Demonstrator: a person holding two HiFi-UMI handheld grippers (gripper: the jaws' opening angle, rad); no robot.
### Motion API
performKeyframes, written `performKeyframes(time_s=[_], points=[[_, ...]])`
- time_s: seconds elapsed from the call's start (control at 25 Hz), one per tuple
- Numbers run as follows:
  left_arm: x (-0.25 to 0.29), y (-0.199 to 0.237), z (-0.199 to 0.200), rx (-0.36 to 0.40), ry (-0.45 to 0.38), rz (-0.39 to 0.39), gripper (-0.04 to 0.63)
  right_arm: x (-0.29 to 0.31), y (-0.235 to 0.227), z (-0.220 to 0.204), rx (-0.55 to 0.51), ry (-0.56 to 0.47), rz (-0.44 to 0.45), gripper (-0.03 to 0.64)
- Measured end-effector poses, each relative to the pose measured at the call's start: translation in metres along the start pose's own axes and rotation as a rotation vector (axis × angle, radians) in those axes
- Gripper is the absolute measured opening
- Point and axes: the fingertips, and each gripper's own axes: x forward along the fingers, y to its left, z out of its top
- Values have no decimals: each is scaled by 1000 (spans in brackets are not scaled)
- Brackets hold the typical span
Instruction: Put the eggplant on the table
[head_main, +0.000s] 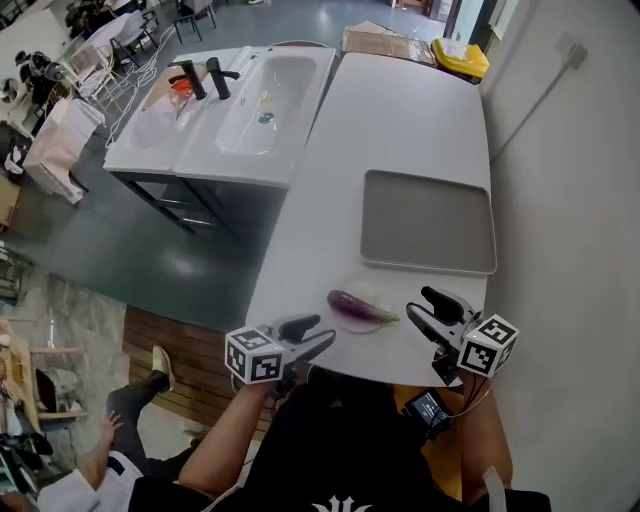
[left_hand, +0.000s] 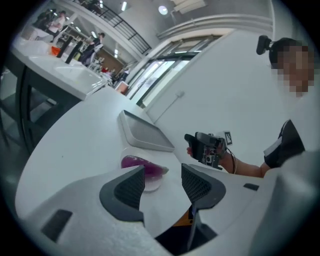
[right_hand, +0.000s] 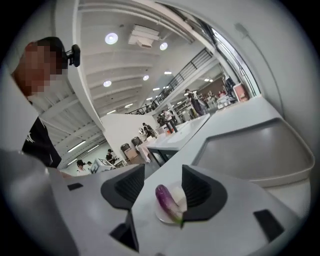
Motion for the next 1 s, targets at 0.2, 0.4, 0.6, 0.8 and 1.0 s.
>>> performKeyframes(time_s=[0.2, 0.4, 0.6, 0.8, 1.0], points=[[19, 28, -10, -129, 40, 108, 201, 39, -55, -44, 125, 284, 8, 204], [36, 48, -16, -158, 59, 192, 199, 67, -85, -84, 262, 480, 30, 204], [51, 61, -20, -155, 100, 261, 199, 81, -94, -105, 277, 607, -2, 204], [63, 71, -27, -186, 145, 295, 199, 92, -91, -114, 326, 641, 7, 201], [67, 73, -35, -188, 162, 291, 199, 94, -94, -122, 404, 640, -6, 122]])
